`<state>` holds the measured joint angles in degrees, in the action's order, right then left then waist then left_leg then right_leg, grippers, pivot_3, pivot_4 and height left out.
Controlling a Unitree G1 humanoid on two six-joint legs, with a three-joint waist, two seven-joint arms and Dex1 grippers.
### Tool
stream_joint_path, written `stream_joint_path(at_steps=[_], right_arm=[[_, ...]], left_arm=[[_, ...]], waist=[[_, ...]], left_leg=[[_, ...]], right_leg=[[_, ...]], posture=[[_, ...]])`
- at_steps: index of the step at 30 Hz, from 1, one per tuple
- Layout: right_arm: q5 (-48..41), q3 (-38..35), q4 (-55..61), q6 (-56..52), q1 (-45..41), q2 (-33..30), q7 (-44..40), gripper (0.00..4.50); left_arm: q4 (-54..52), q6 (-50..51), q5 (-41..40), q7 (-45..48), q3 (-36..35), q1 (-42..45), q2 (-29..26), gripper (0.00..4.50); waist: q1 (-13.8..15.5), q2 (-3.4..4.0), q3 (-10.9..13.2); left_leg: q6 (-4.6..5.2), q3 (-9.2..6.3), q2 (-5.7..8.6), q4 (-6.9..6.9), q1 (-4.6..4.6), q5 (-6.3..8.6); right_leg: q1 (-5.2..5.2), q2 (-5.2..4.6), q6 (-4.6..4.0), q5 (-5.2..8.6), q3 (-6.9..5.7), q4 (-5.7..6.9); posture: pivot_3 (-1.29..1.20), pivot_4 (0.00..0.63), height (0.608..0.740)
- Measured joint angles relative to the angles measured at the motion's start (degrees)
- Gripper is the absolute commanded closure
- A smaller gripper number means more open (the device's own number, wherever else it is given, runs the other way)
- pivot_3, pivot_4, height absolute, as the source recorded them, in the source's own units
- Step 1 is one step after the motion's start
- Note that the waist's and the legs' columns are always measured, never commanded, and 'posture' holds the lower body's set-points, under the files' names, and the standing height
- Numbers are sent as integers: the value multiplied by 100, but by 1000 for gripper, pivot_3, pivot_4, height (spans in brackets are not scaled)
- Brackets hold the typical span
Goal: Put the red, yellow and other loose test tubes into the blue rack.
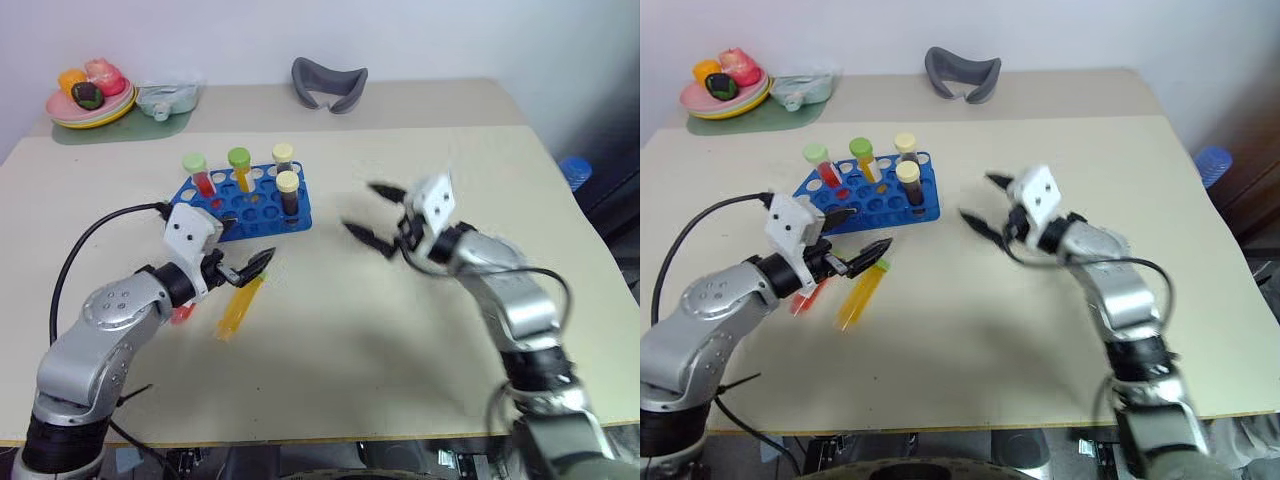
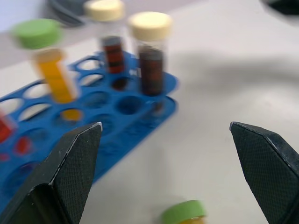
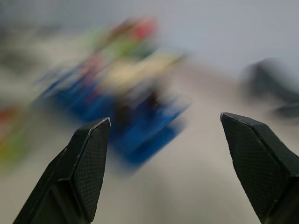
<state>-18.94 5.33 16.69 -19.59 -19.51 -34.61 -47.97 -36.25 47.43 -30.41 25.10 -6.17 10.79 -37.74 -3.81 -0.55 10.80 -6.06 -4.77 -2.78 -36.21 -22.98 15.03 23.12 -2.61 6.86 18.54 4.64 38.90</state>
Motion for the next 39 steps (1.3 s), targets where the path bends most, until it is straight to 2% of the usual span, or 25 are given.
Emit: stream_joint_path(at_steps=[1, 3, 6, 9, 11, 15, 21, 25, 39], right_arm=[[-126, 43, 311, -147, 341, -535, -460, 648], [-338, 36, 665, -353, 735, -1116, -1034, 648], [-601, -28, 921, -528, 826, -1210, -1235, 648], [-668, -45, 959, -597, 798, -1176, -1210, 648], [-686, -35, 960, -634, 737, -1122, -1167, 648], [-713, -25, 959, -672, 676, -1032, -1092, 648], [-795, -25, 960, -755, 674, -1038, -1155, 648], [-823, -29, 967, -737, 774, -1036, -1184, 648], [-827, 56, 1213, -748, 939, -899, -988, 648]], left_arm=[[-101, 427, -67, -62, 71, 207, -156, 0], [-204, 1280, -203, -200, 179, 599, -374, 0], [-282, 2765, -455, -396, 389, 1305, -459, 0], [-188, 3944, -754, -475, 566, 1908, -467, 0], [37, 4366, -1176, -554, 827, 2207, -714, 0], [465, 4460, -2164, -1067, 1154, 2443, -1054, 0], [967, 4460, -3422, -2285, 1272, 2446, -1121, 0], [1158, 4460, -4283, -3178, 1646, 2521, -1247, 0], [1834, 4241, -6409, -6027, 2374, 2953, -1343, 0]], waist=[[18, -2, 1], [-10, -8, 4], [-54, -21, 12], [-13, -37, 21], [-15, -40, 23], [11, -40, 23], [84, -40, 23], [137, -40, 23], [141, -40, 22]], left_leg=[[2, -2, 1, -2, -1, 1], [6, 0, 1, -4, 12, 4], [9, 0, -1, 1, 68, 5], [9, -4, -1, -2, 63, 5], [10, -3, 0, 3, 57, 6], [17, -4, -1, 9, 48, 10], [17, -4, 0, 5, 48, 10], [17, -4, 1, 5, 47, 10], [16, -4, 2, 0, 48, 10]], right_leg=[[-5, 0, 0, 0, -1, -5], [-18, 1, 1, 0, 2, -8], [-65, 11, 0, 1, 6, -8], [-67, 10, 1, 2, 2, -13], [-68, 4, 2, 2, 2, -32], [-68, 0, 2, 2, -3, -54], [-70, -2, 3, 1, -3, -55], [-70, -3, 3, 1, -3, -58], [-74, -5, 3, 1, -3, -56]], posture=[[0, 150, 740], [0, 150, 740], [0, 150, 740], [0, 150, 740], [0, 150, 740], [0, 150, 740], [0, 150, 740], [0, 150, 740], [0, 150, 740]])
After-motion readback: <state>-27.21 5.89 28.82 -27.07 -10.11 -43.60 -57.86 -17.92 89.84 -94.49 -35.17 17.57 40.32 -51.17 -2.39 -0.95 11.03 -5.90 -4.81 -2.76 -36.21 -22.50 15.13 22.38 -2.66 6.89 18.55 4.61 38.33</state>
